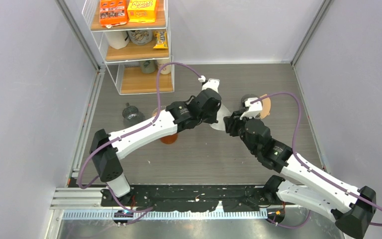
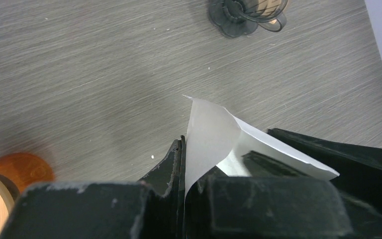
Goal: Place the coffee filter in the dripper
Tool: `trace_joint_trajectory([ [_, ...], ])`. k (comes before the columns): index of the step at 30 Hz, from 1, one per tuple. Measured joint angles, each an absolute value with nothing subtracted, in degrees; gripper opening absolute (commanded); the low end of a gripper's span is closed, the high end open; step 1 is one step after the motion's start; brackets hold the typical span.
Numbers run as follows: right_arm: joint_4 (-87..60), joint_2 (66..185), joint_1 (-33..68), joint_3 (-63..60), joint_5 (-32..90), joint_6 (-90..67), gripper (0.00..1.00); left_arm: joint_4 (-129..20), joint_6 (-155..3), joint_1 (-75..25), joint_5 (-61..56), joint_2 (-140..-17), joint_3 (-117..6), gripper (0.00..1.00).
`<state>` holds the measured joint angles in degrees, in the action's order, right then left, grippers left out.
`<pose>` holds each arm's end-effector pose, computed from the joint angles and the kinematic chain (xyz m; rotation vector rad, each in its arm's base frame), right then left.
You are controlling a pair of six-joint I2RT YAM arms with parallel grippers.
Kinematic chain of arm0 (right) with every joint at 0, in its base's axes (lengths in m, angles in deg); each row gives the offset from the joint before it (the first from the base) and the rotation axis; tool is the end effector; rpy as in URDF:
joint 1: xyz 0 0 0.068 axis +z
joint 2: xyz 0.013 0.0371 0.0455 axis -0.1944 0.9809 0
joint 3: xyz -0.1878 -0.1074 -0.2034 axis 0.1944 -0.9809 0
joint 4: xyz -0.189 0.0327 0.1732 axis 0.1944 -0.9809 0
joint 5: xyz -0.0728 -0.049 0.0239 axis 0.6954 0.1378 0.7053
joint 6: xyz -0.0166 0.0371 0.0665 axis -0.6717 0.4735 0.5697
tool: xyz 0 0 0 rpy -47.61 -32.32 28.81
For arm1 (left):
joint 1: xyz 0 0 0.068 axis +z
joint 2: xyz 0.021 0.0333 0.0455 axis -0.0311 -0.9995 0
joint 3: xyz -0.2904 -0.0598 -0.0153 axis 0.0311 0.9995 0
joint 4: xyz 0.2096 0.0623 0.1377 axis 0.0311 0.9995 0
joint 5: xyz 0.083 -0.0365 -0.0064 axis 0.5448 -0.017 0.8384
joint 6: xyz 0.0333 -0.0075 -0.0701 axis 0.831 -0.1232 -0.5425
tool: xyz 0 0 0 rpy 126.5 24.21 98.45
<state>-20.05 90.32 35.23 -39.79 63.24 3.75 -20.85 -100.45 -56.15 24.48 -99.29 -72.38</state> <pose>0.1557 0.1201 0.3099 -0.0575 1.8281 0.4223 0.2334 -0.3319 0.3430 0.2527 2.2487 -0.5292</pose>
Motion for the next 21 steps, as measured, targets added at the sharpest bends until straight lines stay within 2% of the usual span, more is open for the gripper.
trace_joint_trajectory([
  [5,-16.6,93.3,35.2,-39.8,62.9,2.3,0.50,-18.8,-100.3,-56.8,24.4,-100.6,-76.4,0.00],
  [13,-14.4,95.4,35.2,-39.0,65.5,-0.8,0.52,-18.0,-99.7,-57.1,23.5,-100.7,-76.6,0.00],
  [21,-13.6,95.5,35.2,-38.2,69.4,-2.9,0.42,-17.9,-98.6,-57.5,22.8,-100.7,-76.6,0.00],
])
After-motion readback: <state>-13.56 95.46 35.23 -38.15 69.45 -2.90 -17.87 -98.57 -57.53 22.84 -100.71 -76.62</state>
